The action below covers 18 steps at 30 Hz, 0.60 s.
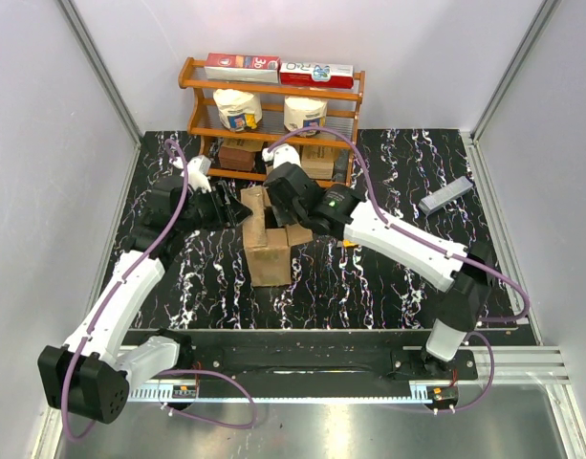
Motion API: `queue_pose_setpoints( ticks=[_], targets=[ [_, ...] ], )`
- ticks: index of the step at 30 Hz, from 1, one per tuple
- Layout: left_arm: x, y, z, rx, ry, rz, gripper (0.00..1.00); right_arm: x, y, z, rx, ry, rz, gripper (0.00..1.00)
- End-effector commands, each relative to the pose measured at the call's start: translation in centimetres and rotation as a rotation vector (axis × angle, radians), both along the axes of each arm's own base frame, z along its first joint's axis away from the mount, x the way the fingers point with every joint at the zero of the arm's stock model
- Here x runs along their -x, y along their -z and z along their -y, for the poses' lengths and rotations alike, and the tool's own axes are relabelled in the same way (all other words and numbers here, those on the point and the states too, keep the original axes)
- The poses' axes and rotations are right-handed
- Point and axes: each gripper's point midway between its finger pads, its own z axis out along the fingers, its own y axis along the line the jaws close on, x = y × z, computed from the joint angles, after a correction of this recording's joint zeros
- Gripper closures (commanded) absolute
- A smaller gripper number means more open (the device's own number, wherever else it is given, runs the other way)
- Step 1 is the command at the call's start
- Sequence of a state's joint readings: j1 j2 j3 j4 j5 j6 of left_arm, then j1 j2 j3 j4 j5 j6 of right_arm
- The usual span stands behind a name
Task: Unpack the express box
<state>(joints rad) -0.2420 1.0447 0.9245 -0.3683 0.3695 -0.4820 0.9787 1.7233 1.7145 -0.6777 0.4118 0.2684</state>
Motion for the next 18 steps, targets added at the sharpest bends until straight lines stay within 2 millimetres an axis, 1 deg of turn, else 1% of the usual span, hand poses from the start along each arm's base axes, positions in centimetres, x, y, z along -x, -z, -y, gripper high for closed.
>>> queue_pose_setpoints(
  ticks=[1, 5, 7, 11, 14, 15, 18],
  targets=[
    [-0.5, -0.3, -0.1, -0.003, -0.003, 0.028, 0.39, -0.5, 0.1, 0.1, 0.013, 0.049, 0.008, 0.51],
    [-0.4, -0.2, 0.0, 0.001, 0.002, 0.024, 0.38, -0.7, 1.6, -0.3, 0.033, 0.050, -0.017, 0.49],
    [-0.5, 0.0, 0.0, 0.000, 0.005, 0.020, 0.38, -0.7, 2.0, -0.6, 0.033, 0.049, -0.026, 0.49],
    [-0.5, 0.0, 0.1, 0.002, 0.008, 0.017, 0.38, -0.8, 2.9, -0.9, 0.033, 0.059, -0.040, 0.53],
    [-0.5, -0.1, 0.2, 0.006, 0.014, 0.021, 0.37, -0.7, 3.4, -1.3, 0.028, 0.048, -0.052, 0.60],
    [-0.5, -0.2, 0.3, 0.008, 0.017, 0.022, 0.36, -0.7, 3.4, -1.3, 0.024, 0.047, -0.054, 0.65],
    [-0.5, -0.4, 0.3, 0.007, 0.024, 0.035, 0.29, -0.6, 3.7, -1.4, 0.026, 0.047, -0.060, 0.75]
  ],
)
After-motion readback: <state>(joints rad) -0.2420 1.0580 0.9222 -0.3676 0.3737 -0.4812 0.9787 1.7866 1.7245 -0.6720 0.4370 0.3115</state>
